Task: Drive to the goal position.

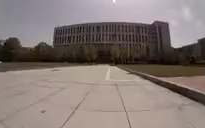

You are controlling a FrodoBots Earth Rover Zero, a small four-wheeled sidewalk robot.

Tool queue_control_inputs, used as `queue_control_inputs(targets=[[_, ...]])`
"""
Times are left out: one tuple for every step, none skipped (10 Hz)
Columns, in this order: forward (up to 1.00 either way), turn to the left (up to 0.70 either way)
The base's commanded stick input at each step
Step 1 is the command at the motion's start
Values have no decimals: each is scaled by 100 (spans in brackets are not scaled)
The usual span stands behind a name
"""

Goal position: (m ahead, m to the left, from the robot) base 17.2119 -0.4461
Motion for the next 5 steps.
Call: queue_control_inputs(targets=[[100, 0], [100, 0], [100, 0], [100, 0], [100, 0]])
